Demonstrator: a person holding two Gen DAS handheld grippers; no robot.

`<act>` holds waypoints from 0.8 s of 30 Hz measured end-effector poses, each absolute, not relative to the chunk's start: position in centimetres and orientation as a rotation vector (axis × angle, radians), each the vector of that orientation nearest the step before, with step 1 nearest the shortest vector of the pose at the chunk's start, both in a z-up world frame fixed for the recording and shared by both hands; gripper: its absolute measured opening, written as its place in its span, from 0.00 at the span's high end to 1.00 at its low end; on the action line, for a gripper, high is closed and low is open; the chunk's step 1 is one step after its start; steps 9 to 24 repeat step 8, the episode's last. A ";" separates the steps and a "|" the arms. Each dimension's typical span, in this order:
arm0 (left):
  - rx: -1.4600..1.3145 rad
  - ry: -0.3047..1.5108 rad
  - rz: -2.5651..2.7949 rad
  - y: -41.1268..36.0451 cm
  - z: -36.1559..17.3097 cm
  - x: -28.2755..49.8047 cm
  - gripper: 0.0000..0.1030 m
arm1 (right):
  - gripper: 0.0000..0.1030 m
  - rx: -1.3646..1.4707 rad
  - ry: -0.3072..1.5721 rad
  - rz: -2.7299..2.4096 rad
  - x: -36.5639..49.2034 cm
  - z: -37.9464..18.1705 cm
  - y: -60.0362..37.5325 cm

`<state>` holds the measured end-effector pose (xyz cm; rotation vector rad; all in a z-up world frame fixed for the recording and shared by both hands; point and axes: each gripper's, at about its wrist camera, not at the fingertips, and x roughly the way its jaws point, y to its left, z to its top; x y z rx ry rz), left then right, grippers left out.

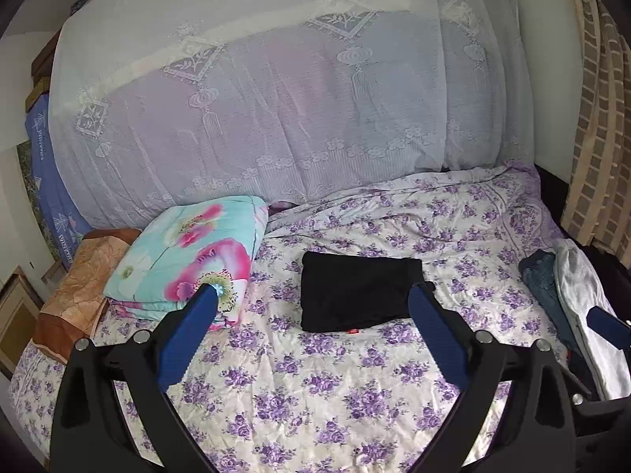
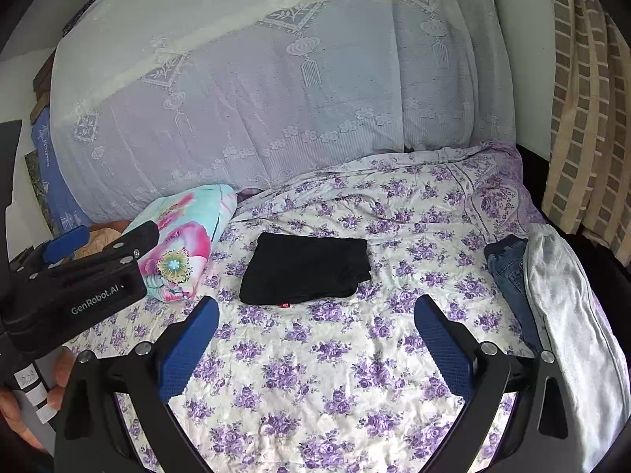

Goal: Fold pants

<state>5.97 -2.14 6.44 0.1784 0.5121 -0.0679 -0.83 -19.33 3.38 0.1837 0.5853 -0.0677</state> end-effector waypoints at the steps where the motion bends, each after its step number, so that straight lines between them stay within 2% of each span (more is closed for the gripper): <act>1: 0.189 0.509 -0.060 -2.2 6.4 6.0 0.08 | 0.03 0.182 0.586 -0.070 -0.7 3.3 -19.3; 24: 0.163 0.527 -0.033 -1.9 6.4 6.7 0.08 | 0.03 0.182 0.579 -0.073 -0.6 3.5 -19.0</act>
